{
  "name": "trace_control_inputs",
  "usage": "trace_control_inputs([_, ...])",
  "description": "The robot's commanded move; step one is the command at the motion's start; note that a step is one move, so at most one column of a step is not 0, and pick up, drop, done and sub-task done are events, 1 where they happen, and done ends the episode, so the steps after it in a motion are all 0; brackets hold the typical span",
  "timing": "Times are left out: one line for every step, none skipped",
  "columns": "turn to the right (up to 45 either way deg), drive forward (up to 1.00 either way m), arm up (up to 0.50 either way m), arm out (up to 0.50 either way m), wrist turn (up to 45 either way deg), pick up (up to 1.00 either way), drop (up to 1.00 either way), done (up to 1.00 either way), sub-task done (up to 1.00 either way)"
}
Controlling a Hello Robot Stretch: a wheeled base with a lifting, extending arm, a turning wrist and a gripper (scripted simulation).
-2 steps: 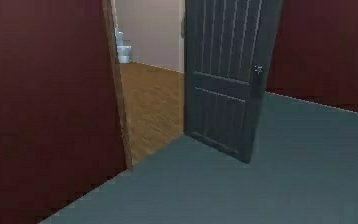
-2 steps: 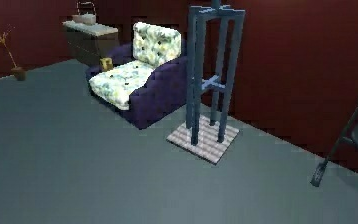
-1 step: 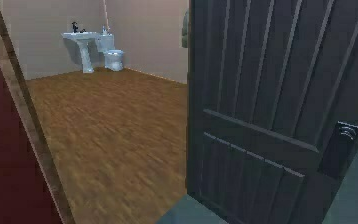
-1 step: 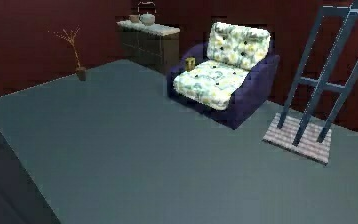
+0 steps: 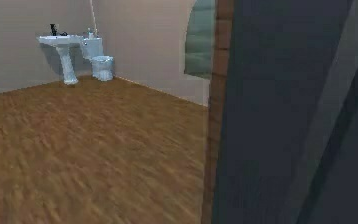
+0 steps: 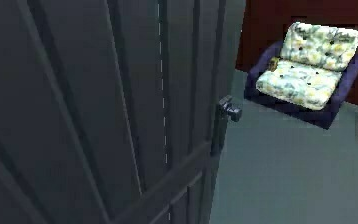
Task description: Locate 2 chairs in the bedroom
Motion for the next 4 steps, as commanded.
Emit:
trace_control_inputs([-45.0,0.0,0.0,0.0,0.0,0.0,0.0,0.0,0.0])
trace_control_inputs([-3.0,0.0,0.0,0.0,0.0,0.0,0.0,0.0,0.0])
trace_control_inputs([0.0,1.0,0.0,0.0,0.0,0.0,0.0,0.0,0.0])
trace_control_inputs([0.0,1.0,0.0,0.0,0.0,0.0,0.0,0.0,0.0])
